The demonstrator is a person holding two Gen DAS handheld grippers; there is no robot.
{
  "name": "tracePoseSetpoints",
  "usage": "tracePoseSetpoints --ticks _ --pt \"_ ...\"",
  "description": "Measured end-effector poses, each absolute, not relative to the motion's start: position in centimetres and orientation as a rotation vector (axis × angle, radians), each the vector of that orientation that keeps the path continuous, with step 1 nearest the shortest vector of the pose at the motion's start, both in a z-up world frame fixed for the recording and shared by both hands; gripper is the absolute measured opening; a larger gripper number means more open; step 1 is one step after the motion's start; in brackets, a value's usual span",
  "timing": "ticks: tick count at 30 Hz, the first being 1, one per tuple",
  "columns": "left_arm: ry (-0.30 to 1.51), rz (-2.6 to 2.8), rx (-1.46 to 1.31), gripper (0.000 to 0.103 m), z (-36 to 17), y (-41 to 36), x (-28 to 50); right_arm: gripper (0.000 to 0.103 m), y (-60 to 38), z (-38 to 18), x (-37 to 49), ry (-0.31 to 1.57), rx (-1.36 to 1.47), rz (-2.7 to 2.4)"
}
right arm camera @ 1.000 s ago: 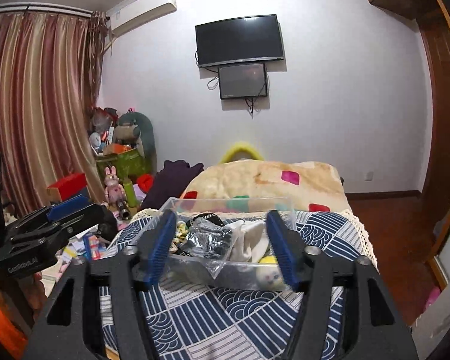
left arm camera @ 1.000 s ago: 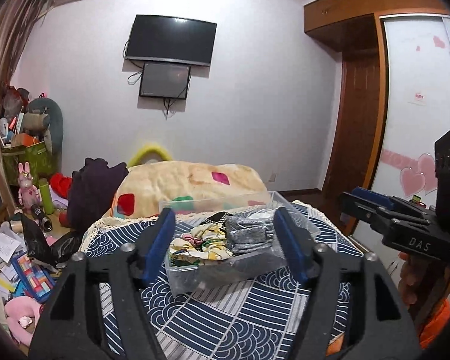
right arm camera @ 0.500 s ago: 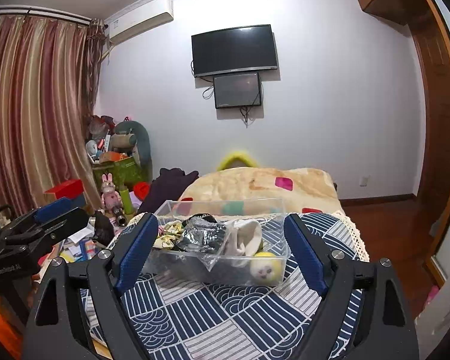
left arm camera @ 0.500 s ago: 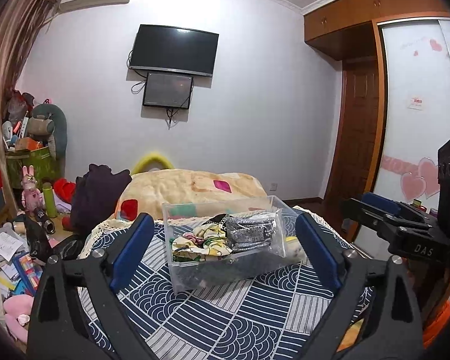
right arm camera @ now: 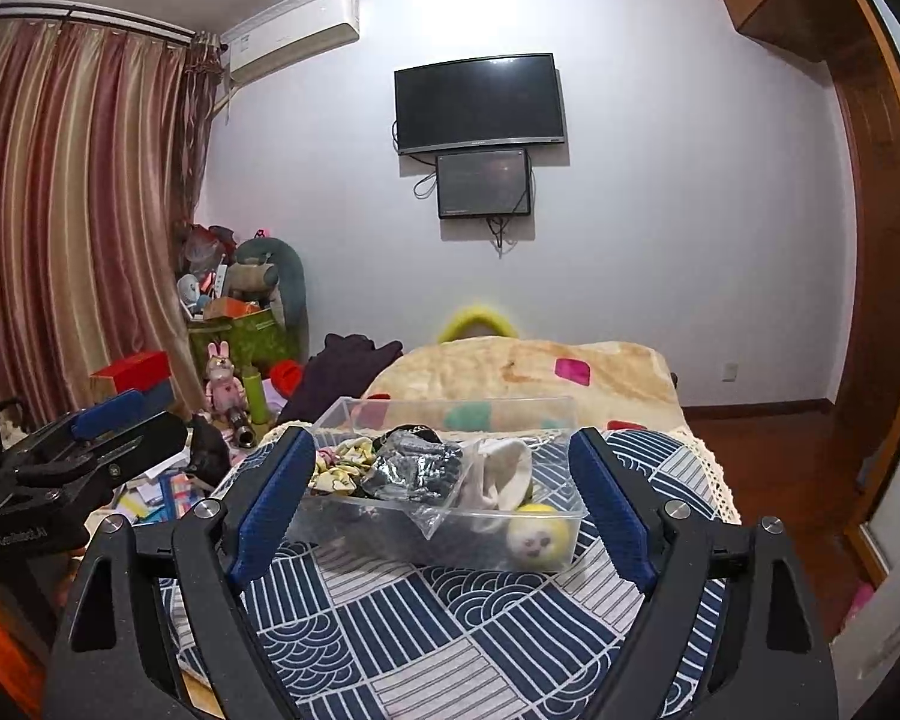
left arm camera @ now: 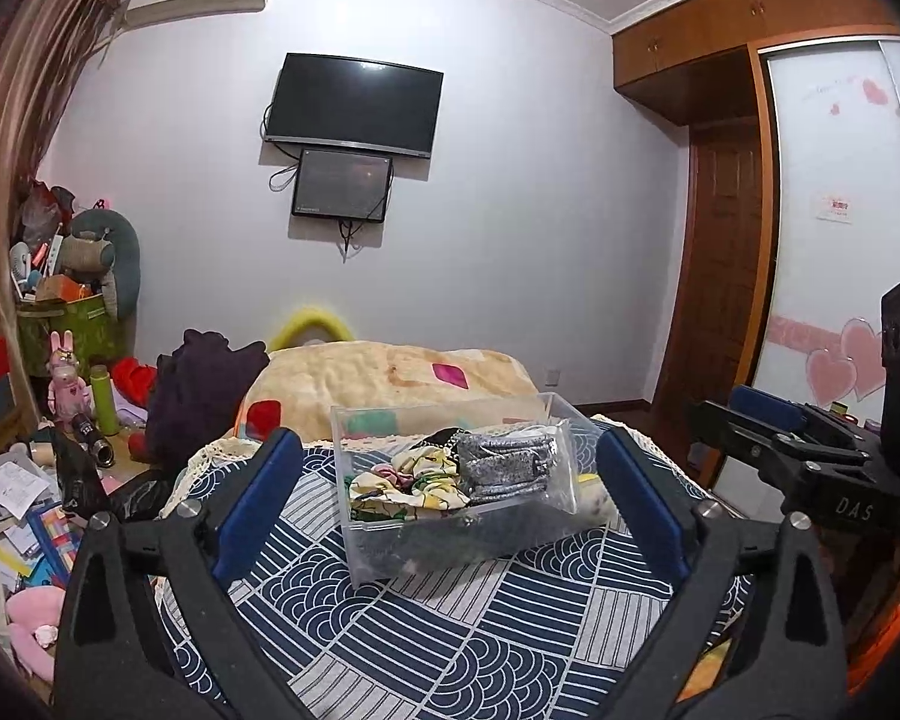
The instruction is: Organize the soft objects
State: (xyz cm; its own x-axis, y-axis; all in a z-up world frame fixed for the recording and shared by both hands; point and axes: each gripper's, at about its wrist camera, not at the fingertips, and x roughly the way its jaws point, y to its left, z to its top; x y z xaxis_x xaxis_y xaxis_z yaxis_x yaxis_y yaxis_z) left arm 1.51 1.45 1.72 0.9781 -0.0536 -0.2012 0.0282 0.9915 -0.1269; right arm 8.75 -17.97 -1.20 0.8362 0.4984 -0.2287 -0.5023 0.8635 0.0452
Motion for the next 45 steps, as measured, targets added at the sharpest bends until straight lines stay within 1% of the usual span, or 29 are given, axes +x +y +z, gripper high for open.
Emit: tracePoseSetpoints --ticks 12,14,16,17,19,45 --pt "0.183 -0.028 -0.103 0.103 1.75 0.84 0.89 0.085 -17.84 -1.20 8.53 0.232 -0.022 0.543" --pt "0.184 -0.027 -0.099 0.103 1.79 0.71 0.85 0.088 -17.83 -1.21 8.51 0.232 -0.022 0.543" --pt "0.188 -0.029 -0.099 0.103 1.82 0.64 0.85 0.094 -17.81 -1.17 8.45 0.228 -0.020 0.540" --pt "0.189 -0.030 -0.100 0.103 1.84 0.65 0.85 0.098 -17.80 -1.16 8.39 0.226 -0.018 0.539" --pt "0.187 -0.027 -0.105 0.103 1.86 0.73 0.78 0.102 -17.86 -1.17 8.20 0.219 -0.012 0.539" --pt "0.176 -0.042 -0.103 0.103 1.98 0.40 0.60 0.103 -17.98 -1.52 8.43 0.225 -0.004 0.523"
